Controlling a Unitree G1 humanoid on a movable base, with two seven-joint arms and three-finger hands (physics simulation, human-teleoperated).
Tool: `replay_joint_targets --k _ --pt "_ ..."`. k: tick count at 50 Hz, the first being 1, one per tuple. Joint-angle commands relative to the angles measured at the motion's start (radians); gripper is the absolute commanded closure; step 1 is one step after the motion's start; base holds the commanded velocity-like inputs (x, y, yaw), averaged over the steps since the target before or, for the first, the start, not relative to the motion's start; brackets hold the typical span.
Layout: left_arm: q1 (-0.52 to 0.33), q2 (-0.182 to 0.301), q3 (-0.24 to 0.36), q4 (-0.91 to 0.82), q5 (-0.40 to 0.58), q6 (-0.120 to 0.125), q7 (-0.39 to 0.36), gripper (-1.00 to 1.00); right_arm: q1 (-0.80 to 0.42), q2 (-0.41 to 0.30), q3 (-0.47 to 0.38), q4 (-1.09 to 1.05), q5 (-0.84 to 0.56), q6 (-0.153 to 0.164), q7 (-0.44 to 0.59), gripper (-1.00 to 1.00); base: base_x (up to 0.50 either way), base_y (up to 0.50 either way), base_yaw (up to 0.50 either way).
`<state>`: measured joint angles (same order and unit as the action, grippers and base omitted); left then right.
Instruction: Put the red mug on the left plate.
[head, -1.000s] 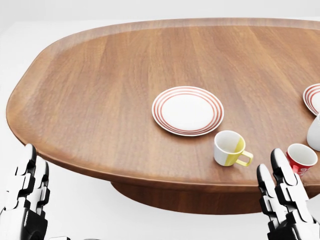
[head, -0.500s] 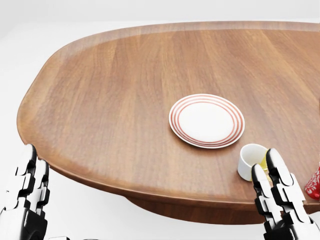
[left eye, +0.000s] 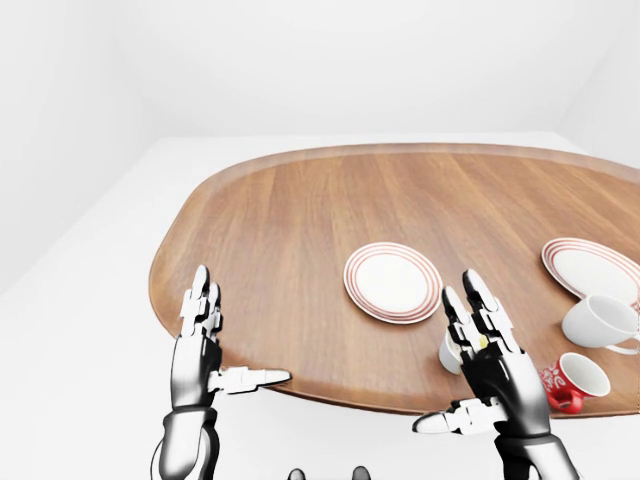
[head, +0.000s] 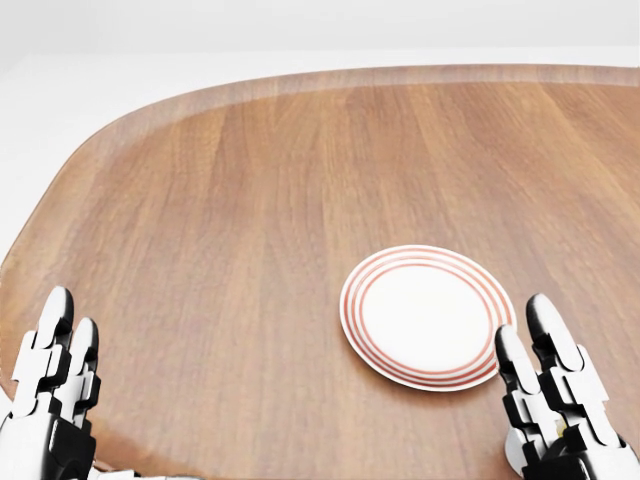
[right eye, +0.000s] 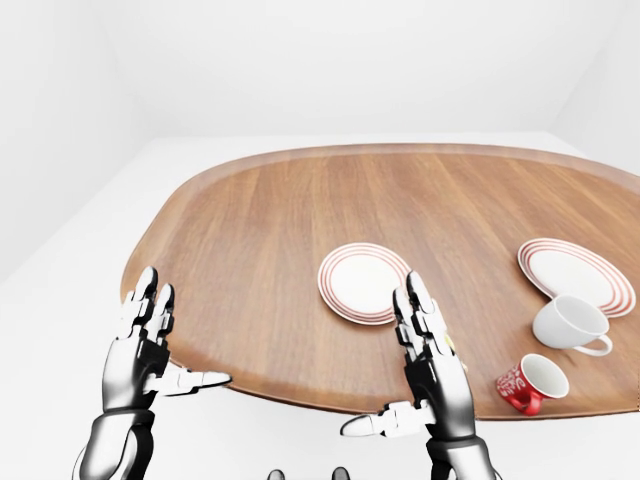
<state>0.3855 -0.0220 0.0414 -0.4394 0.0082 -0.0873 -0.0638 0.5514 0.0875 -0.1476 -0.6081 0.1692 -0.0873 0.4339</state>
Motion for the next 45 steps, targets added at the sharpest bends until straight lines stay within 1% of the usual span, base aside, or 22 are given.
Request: replay_joint_targets --k 1,45 --pt "-0.002 0.0 -0.002 0.002 0.002 0.0 0.001 -1.0 -0.001 -0.002 0.002 -0.004 0.011 0.0 0.015 -1.0 0.5 -0.05 0.0" --pt "-0.003 0.002 -0.002 0.009 -0.002 0.0 0.003 -1.0 -0.002 -0.013 0.021 0.013 -0.005 0.0 0.003 -1.0 0.49 -0.17 0.0"
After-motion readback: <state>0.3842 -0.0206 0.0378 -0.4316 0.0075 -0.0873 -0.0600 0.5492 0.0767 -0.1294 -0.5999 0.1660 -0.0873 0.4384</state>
